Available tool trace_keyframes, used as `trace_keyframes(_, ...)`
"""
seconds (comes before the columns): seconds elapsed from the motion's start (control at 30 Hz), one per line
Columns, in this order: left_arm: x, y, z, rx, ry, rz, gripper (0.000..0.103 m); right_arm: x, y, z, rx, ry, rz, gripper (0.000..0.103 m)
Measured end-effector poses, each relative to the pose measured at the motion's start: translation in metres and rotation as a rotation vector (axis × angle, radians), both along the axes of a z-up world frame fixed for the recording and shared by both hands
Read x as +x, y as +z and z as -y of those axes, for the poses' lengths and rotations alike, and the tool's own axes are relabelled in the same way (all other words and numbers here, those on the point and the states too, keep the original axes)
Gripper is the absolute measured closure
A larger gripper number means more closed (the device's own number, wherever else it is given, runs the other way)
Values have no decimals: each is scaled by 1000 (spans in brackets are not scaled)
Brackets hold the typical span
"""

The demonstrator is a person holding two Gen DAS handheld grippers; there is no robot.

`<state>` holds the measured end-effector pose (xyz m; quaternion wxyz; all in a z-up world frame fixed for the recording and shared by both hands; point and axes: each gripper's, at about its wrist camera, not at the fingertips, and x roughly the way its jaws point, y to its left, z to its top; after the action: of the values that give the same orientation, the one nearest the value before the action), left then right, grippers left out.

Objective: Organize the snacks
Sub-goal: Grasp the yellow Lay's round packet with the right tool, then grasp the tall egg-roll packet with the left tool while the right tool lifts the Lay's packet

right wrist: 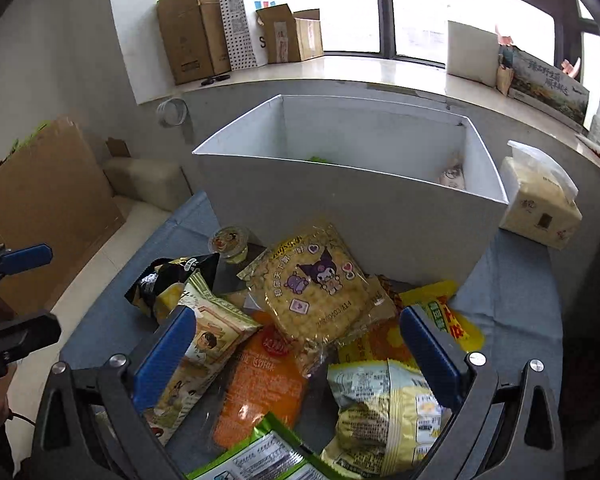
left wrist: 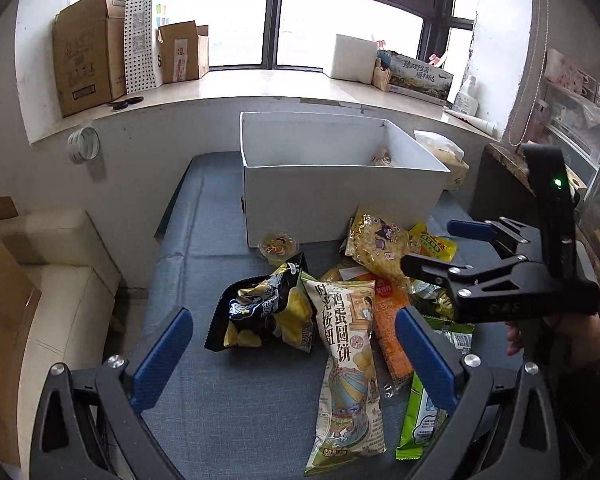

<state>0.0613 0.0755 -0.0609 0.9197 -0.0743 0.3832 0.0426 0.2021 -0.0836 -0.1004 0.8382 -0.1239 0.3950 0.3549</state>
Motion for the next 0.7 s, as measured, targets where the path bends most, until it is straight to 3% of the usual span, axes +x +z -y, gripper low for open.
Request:
trace_keyframes(0.37, -2, -18, -3, -5, 16, -56, 0, 32, -32, -44, -216, 144, 20, 0)
trace_keyframes(0.6, 2, -21, 3, 11, -3, -69, 0, 47, -51, -45, -216, 136, -68, 0)
trace_keyframes(0.63, 2, -22, 4, 15, -4, -71, 0, 49, -52, -44, -201, 138, -87, 8)
trace_keyframes(0.67, 2, -22, 5, 19, -7, -72, 0, 49, -51, -42, -192, 130, -88, 25)
trace_keyframes(0.7, 3, -23, 6, 21, -11, -73, 0, 49, -50, -40, -198, 115, -78, 25)
